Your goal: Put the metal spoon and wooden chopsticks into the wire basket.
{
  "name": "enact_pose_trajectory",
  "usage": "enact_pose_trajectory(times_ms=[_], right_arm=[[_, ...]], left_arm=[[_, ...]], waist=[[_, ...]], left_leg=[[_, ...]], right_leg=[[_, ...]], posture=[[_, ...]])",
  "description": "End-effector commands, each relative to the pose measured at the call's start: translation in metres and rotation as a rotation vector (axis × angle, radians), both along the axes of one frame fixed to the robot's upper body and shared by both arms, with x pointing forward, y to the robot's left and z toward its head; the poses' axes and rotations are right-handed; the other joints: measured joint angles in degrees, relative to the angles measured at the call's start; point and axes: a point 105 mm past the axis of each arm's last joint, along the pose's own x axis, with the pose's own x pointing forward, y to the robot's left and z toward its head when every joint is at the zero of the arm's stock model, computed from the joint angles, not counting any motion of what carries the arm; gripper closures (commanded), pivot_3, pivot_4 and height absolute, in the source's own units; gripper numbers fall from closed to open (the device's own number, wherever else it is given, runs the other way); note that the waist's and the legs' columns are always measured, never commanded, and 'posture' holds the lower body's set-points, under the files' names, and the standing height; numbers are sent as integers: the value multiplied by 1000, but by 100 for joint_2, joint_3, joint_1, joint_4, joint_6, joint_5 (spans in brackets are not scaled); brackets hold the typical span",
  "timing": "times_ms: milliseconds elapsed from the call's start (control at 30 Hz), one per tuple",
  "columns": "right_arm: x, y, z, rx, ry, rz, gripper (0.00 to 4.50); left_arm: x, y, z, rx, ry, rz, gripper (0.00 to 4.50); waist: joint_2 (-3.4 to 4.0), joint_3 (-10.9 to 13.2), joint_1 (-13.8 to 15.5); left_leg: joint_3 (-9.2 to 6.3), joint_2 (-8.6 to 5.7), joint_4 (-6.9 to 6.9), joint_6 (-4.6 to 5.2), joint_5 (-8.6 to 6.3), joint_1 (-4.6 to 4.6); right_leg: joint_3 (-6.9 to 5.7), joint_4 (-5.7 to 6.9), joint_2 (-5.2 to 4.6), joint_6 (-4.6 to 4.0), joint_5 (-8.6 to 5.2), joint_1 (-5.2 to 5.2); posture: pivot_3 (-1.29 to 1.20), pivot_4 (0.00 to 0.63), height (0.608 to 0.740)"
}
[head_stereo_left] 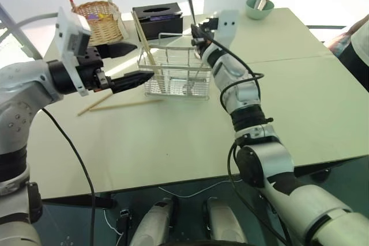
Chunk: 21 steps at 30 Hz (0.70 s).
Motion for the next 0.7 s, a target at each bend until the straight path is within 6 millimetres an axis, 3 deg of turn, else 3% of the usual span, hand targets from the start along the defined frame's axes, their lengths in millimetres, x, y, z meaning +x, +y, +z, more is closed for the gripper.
enact_pose_trajectory(times_ms=[33, 67, 267, 400, 567, 700], right_arm=[[-7, 1, 18, 8, -60, 1, 1440], [-8, 0, 17, 5, -61, 0, 1036], [-9, -5, 19, 2, -67, -14, 1036], [-15, -16, 33, -6, -102, -29, 1036], [-49, -38, 74, -67, -222, 11, 1036], [-76, -49, 88, -154, -246, 95, 1036]], left_arm=[[-3, 2, 15, -7, -64, 4, 0], [-2, 2, 15, -7, -65, 3, 0], [2, 1, 17, -10, -69, -5, 0], [5, 1, 15, -10, -66, -8, 0], [10, 10, 11, -1, -51, 21, 0], [20, 20, 7, 1, -38, 56, 0]], waist=[[0, 0, 2], [0, 0, 7], [0, 0, 11], [0, 0, 9], [1, 0, 24], [0, 0, 23]], left_leg=[[0, 0, 0, 0, 0, 0], [0, 0, 1, -1, 1, 0], [-2, 0, 1, -2, 1, 0], [-2, 0, 0, -2, 1, 0], [-3, 0, 0, -2, 1, -3], [-3, 0, 1, -1, 0, -2]], right_leg=[[0, 0, 0, 0, 0, 0], [0, 2, 1, 0, 0, 0], [0, 2, 1, 0, 0, 0], [0, 2, 1, 0, 0, -1], [0, 1, -1, 0, 0, -2], [-1, 2, -3, 0, 0, -1]], posture=[[0, 150, 725], [0, 150, 725], [0, 150, 725], [0, 150, 725], [0, 150, 725], [0, 150, 725]])
